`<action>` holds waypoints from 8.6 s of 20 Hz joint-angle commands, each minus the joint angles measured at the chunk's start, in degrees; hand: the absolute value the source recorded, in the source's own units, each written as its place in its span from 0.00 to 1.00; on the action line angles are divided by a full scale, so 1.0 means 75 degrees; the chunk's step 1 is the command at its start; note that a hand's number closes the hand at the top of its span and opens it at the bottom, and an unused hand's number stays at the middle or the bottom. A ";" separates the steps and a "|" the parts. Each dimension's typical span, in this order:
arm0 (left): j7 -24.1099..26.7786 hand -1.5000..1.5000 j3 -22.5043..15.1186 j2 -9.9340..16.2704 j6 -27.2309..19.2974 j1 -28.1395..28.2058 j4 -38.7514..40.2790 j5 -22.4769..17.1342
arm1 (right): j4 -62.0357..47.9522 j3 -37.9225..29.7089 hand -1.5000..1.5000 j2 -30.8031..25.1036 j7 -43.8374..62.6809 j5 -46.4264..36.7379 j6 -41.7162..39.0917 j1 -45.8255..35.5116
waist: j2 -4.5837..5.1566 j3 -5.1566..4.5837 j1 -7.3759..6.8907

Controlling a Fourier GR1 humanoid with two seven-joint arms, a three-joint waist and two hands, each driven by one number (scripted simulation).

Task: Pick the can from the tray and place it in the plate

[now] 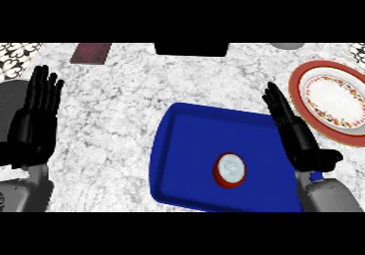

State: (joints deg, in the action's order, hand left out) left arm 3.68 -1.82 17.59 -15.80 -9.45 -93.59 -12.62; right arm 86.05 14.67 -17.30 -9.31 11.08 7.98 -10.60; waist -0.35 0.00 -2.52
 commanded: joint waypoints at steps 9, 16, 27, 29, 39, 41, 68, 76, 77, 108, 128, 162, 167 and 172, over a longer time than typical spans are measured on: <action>-0.1633 0.50 -0.0848 -0.0360 0.0595 0.1685 0.1556 -0.0371 | 0.0613 -0.2117 1.00 -0.1576 0.1558 -0.2049 0.3115 0.0405 | -0.0019 -0.0068 0.1081; -0.1542 0.50 -0.1287 -0.0703 0.0799 0.1653 0.1707 -0.0147 | 0.3928 -0.1185 0.00 -0.0235 0.1147 -0.3047 0.4493 0.3229 | 0.0004 -0.0010 0.0550; -0.1889 0.50 -0.1346 -0.0646 0.0891 0.1543 0.1514 -0.0062 | 0.5615 -0.0233 0.00 -0.2445 0.5102 -0.5085 0.1829 0.4359 | 0.0059 -0.0045 0.0321; -0.2137 0.50 -0.1219 -0.0510 0.1079 0.1350 0.1442 -0.0242 | 0.6103 0.0012 0.00 -0.2604 0.6176 -0.5440 0.1294 0.4089 | 0.0067 -0.0044 0.0269; -0.1754 0.50 -0.1141 -0.0585 0.1279 0.1531 0.1615 -0.0126 | 0.5717 0.2271 0.00 -0.1087 1.0120 -0.7440 -0.0613 0.1102 | 0.0060 -0.0019 0.0198; -0.2076 0.50 -0.1329 -0.0964 0.0870 0.1350 0.1389 0.0047 | 0.5236 0.2497 0.00 -0.0487 1.0507 -0.7762 -0.0876 0.0502 | 0.0053 -0.0013 0.0222; -0.2407 0.50 -0.0874 -0.1012 0.1161 0.1753 0.0959 0.0443 | 0.1962 0.2220 0.00 0.2238 0.9610 -0.9569 -0.1367 0.0655 | 0.0042 0.0000 0.0308; -0.2155 0.50 -0.0747 -0.1368 0.1358 0.1328 0.1593 0.0604 | 0.1196 0.1875 0.00 0.2302 0.9277 -0.9086 -0.1365 0.0353 | 0.0048 0.0000 0.0325; -0.2795 0.50 -0.0785 -0.1223 0.1325 0.1493 0.0753 0.0556 | 0.1234 0.1889 0.00 0.2303 0.9522 -0.8826 -0.1557 -0.0094 | 0.0043 0.0001 0.0302; -0.2054 0.50 -0.0438 -0.1392 0.1633 0.1719 0.1334 0.0735 | 0.5621 0.1611 1.00 -0.2264 0.2149 -0.6606 0.1864 0.3852 | 0.0030 0.0021 0.0511; -0.2127 0.50 -0.0465 -0.1675 0.1611 0.1238 0.1714 0.0839 | -0.1896 -0.3380 1.00 -0.1900 -0.2114 -0.1539 0.1271 0.0262 | 0.0112 0.0018 0.0135; -0.2258 0.50 -0.0623 -0.1697 0.1739 0.0882 0.1599 0.1075 | -1.0119 -0.4525 0.00 -0.2795 -0.4752 -0.1811 -0.1542 -0.4575 | 0.0343 0.0088 -0.0284; -0.2305 0.50 -0.0610 -0.1696 0.1837 0.1044 0.1430 0.0947 | -1.0527 -0.4855 0.00 -0.3564 -0.4512 -0.1533 -0.2622 -0.4439 | 0.0295 0.0072 -0.0209; -0.2327 0.50 -0.0504 -0.1627 0.1790 0.0939 0.1502 0.0983 | -1.0676 -0.4835 0.00 -0.4133 -0.4695 -0.1515 -0.4495 -0.3975 | 0.0294 0.0080 -0.0088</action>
State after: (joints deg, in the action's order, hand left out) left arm -13.53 -5.73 5.15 -2.21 -2.26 -82.52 -5.55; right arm 7.14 -20.93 -45.34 -43.85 -1.01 -17.38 -42.38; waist 1.83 0.59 -3.69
